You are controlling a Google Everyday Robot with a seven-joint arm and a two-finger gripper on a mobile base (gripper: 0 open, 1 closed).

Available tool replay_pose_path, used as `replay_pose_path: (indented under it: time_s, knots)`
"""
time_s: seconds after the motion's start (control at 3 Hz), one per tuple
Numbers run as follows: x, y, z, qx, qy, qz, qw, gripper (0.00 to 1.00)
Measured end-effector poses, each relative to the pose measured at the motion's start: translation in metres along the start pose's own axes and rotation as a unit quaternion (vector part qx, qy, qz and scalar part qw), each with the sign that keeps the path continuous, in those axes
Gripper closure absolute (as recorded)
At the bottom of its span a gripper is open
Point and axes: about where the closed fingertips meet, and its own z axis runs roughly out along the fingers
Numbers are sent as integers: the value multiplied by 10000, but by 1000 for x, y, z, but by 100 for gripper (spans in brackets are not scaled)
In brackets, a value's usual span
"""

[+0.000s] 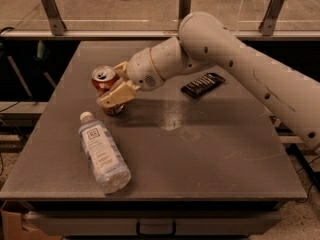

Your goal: Move coke can near blue plastic bottle

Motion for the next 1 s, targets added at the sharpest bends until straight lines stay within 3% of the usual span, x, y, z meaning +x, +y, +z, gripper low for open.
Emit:
replay_pose_path:
  time_s: [0.33,0.67,1.0]
  knots:
    - [0,0,0,-1,1,0,10000,13]
    - [7,9,-6,-131,145,-8,9998,0]
    - [12,14,-10,-190,241,-7,9995,0]
